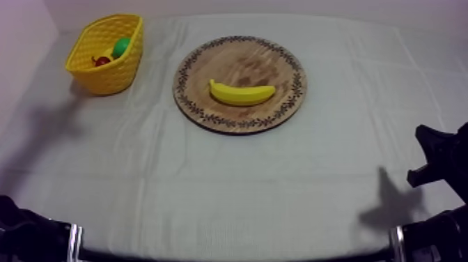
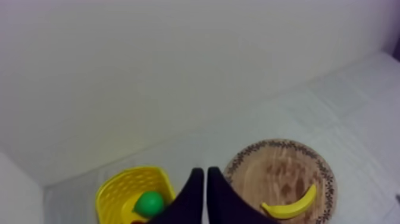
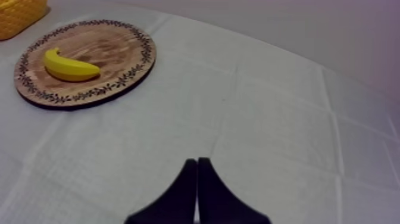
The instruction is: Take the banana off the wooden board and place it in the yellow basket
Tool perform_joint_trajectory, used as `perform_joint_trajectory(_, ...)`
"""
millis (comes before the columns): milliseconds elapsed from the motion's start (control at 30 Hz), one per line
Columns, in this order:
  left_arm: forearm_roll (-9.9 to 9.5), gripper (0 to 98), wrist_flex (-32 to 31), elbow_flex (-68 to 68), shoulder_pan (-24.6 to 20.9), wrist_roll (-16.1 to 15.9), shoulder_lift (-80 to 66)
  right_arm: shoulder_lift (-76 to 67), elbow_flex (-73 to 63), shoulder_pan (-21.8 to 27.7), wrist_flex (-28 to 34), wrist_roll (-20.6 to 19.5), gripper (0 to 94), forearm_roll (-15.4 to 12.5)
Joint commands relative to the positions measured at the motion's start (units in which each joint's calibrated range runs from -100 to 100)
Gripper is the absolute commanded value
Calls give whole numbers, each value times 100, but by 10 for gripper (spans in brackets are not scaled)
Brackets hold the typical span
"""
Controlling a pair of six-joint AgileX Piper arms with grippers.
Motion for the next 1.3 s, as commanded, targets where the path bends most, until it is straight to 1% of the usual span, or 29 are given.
perform_joint_trajectory(0, -82, 0, 66, -361, 344, -8, 496, 0, -3, 0, -2, 1, 3, 0)
perform_joint_trajectory(67, -116, 0, 110, -526, 542, -5, 774, 0, -3, 0, -2, 1, 3, 0)
perform_joint_trajectory(200, -123, 0, 295, -797, 916, -4, 1294, 0, -3, 0, -2, 1, 3, 0)
perform_joint_trajectory(333, -117, 0, 602, -936, 1247, -92, 1752, 0, -3, 0, -2, 1, 3, 0)
perform_joint_trajectory(533, -108, 0, 797, -987, 1522, -241, 2373, 0, -3, 0, -2, 1, 3, 0)
perform_joint_trajectory(667, -149, 0, 769, -1082, 1601, -278, 2774, 0, -3, 0, -2, 1, 3, 0)
perform_joint_trajectory(833, -262, 0, 633, -1161, 1654, -313, 3189, 0, -3, 0, -2, 1, 3, 0)
perform_joint_trajectory(1000, -312, 3, 542, -1215, 1602, -575, 3428, 0, -3, 0, -2, 1, 3, 0)
perform_joint_trajectory(1167, -314, 52, 484, -1265, 1493, -922, 3538, 0, -3, 0, -2, 1, 3, 0)
perform_joint_trajectory(1267, -322, 101, 349, -1295, 1444, -1038, 3578, 0, -3, 0, -2, 1, 3, 0)
